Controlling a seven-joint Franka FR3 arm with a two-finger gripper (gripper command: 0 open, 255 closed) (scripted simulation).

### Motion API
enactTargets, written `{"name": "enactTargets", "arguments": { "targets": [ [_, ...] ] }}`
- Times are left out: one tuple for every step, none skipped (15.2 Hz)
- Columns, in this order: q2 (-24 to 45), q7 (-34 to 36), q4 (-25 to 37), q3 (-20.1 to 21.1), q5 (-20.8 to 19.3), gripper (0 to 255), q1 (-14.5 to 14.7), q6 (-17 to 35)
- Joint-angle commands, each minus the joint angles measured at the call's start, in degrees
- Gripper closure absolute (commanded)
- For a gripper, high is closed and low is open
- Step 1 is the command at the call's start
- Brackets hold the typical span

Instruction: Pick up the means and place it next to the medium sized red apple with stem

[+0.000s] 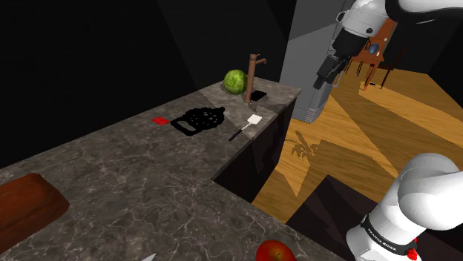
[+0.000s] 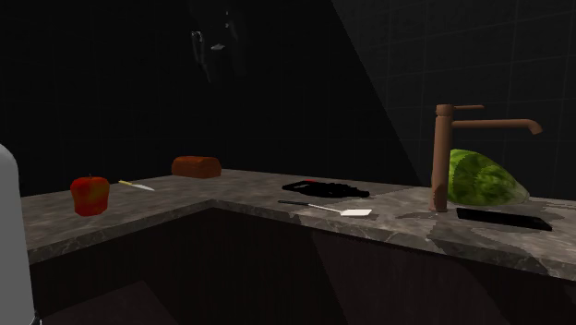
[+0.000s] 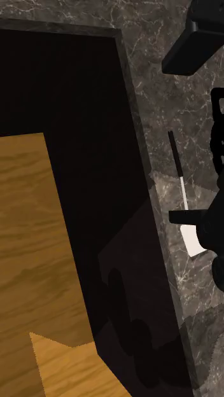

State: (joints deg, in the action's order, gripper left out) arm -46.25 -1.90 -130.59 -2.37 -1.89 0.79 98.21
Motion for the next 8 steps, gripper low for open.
{"name": "enactTargets", "arguments": {
  "targets": [
    [0.00, 0.00, 0.00, 0.00, 0.00, 0, 0.00, 0.00],
    [1.63, 2.72, -0.07, 1.04, 0.52, 0, -0.53, 1.21],
    [3.35, 5.40, -0.02, 2.08, 1.02, 0, -1.10, 2.39],
    [5.14, 8.06, 0.13, 3.09, 1.48, 0, -1.67, 3.55],
    [7.01, 10.72, 0.38, 4.06, 1.90, 0, -2.23, 4.67],
    [8.93, 13.37, 0.73, 5.00, 2.27, 0, -2.79, 5.76],
    [10.92, 16.00, 1.19, 5.90, 2.59, 0, -3.35, 6.82],
    [12.96, 18.62, 1.73, 6.77, 2.86, 0, -3.90, 7.83]
  ]
}}
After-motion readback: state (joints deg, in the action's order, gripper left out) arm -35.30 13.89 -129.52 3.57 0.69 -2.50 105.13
